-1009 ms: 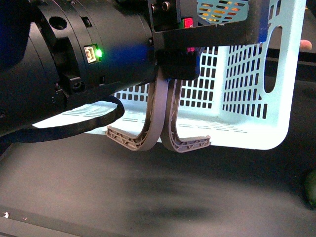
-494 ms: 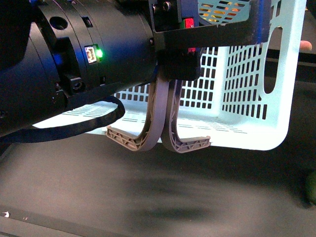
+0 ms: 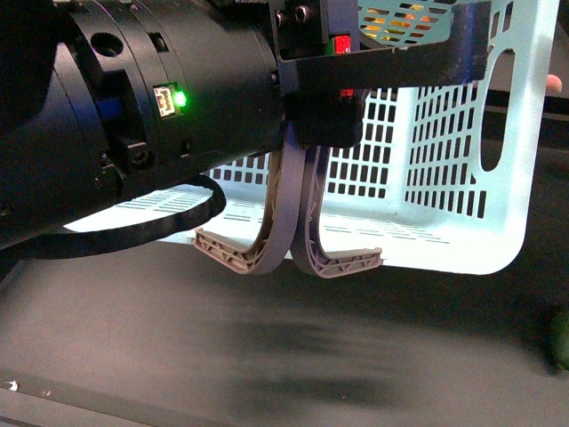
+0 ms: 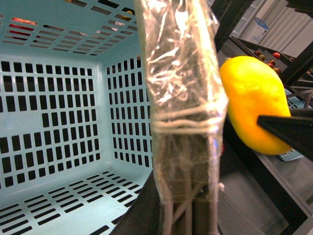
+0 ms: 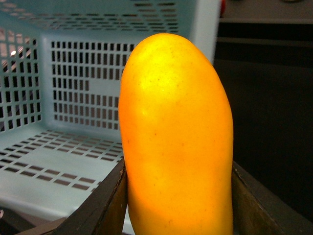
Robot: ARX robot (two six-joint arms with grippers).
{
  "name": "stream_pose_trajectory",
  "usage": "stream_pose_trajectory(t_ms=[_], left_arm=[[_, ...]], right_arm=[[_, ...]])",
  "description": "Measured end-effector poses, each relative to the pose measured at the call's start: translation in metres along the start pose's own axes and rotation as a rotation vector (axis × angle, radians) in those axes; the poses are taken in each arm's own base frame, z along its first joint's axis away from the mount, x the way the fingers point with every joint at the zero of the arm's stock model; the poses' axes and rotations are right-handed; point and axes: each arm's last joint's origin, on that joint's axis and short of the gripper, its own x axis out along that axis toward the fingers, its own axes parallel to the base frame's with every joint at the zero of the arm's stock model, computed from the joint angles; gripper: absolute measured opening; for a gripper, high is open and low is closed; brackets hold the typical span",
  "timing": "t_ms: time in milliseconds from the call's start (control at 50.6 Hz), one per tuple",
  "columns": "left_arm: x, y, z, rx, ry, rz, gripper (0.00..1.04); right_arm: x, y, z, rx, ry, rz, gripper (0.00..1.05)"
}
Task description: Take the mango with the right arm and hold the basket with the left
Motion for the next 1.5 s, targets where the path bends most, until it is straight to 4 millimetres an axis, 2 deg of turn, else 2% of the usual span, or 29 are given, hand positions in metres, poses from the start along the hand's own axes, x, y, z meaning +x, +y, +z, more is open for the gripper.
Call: stream_pose_trajectory(t_ms=[119, 336, 554, 771, 811, 850, 949, 1127, 1286, 1503], left_arm=[[0.0, 0.0, 0.0, 0.001, 0.0, 0.0, 0.08], [0.0, 0.0, 0.0, 0.0, 0.0, -0.001, 0.08], [0.0, 0.0, 0.0, 0.001, 0.0, -0.001, 0.08], [0.0, 0.0, 0.0, 0.001, 0.0, 0.0, 0.08], [0.0, 0.0, 0.0, 0.001, 0.0, -0.001, 0.08], [0.0, 0.0, 0.0, 0.001, 0.0, -0.001, 0.08], [0.0, 0.0, 0.0, 0.0, 0.0, -0.001, 0.08], [0.0, 0.0, 0.0, 0.005, 0.001, -0.003, 0.08], [-0.001, 0.001, -0.003, -0.008, 0.01, 0.009, 0.08], [-0.001, 0.001, -0.003, -0.005, 0.01, 0.008, 0.08]], right_arm=[[0.014, 0.025, -0.002, -0.036, 0.03, 0.049, 0.51], [0.04, 0.049, 0.003, -0.055, 0.034, 0.09, 0.51], [0.066, 0.05, 0.005, -0.03, 0.039, 0.03, 0.51], [0.082, 0.051, 0.01, -0.008, 0.029, 0.018, 0.51], [0.083, 0.051, 0.01, -0.009, 0.028, 0.019, 0.54], [0.084, 0.052, 0.012, -0.003, 0.021, 0.021, 0.62], [0.085, 0.052, 0.014, 0.009, 0.0, 0.018, 0.74], [0.075, 0.05, 0.02, 0.03, -0.061, -0.004, 0.98], [0.053, 0.04, 0.022, 0.05, -0.117, -0.079, 0.97], [-0.002, 0.024, 0.005, 0.084, -0.17, -0.207, 0.97]])
